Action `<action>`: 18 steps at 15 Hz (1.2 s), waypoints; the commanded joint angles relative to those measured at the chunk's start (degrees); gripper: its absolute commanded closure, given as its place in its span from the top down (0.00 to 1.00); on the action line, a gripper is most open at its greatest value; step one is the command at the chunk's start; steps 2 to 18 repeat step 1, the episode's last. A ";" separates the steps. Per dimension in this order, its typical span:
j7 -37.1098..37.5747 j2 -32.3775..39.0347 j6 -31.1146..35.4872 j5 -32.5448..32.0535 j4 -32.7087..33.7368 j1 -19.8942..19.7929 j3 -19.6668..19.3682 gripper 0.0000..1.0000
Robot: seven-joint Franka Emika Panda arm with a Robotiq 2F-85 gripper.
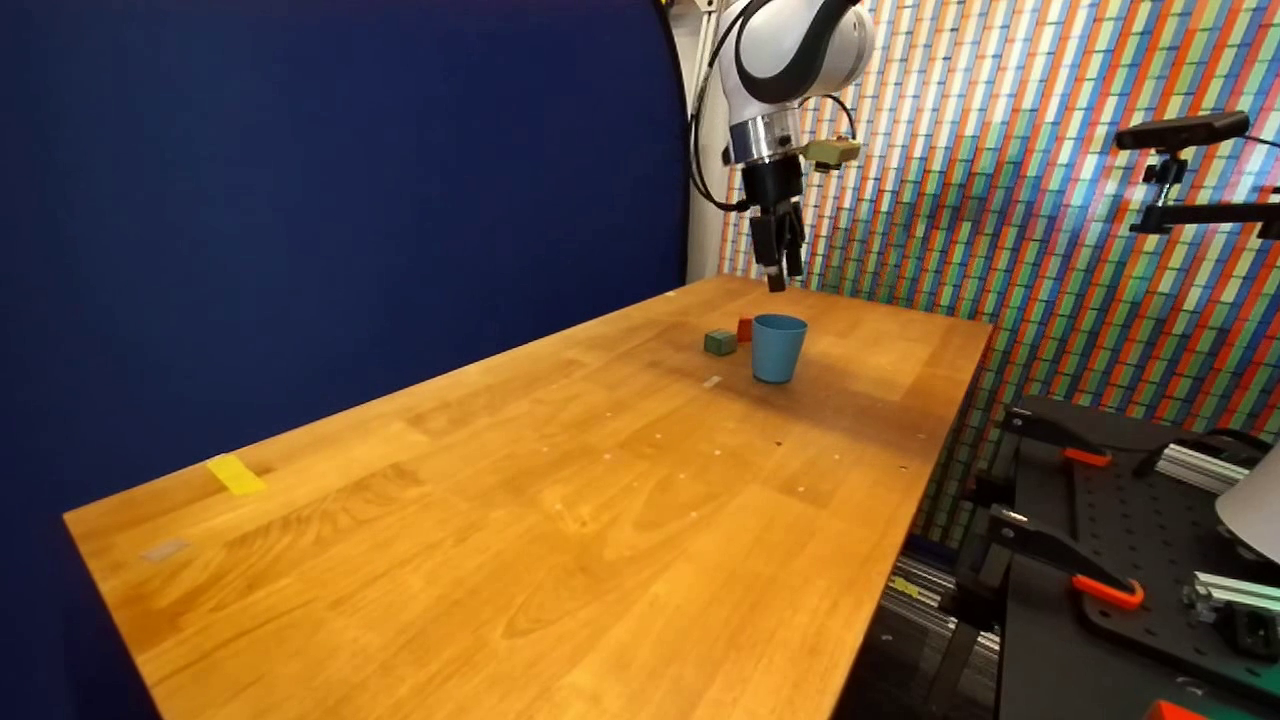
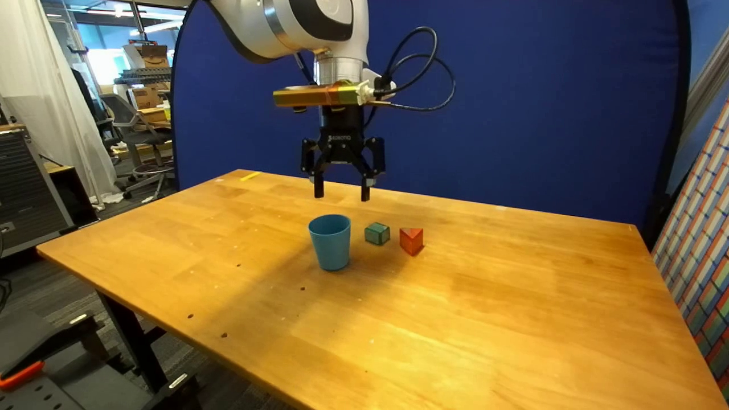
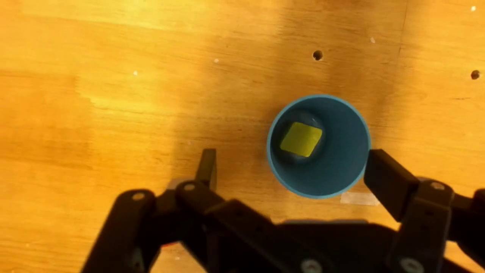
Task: Put the yellow block in the blue cup
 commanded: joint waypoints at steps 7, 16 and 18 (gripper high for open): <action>0.01 0.12 -0.16 -0.01 0.13 -0.01 0.11 1.00; 0.01 0.12 -0.16 -0.01 0.13 -0.01 0.11 1.00; 0.01 0.12 -0.16 -0.01 0.13 -0.01 0.11 1.00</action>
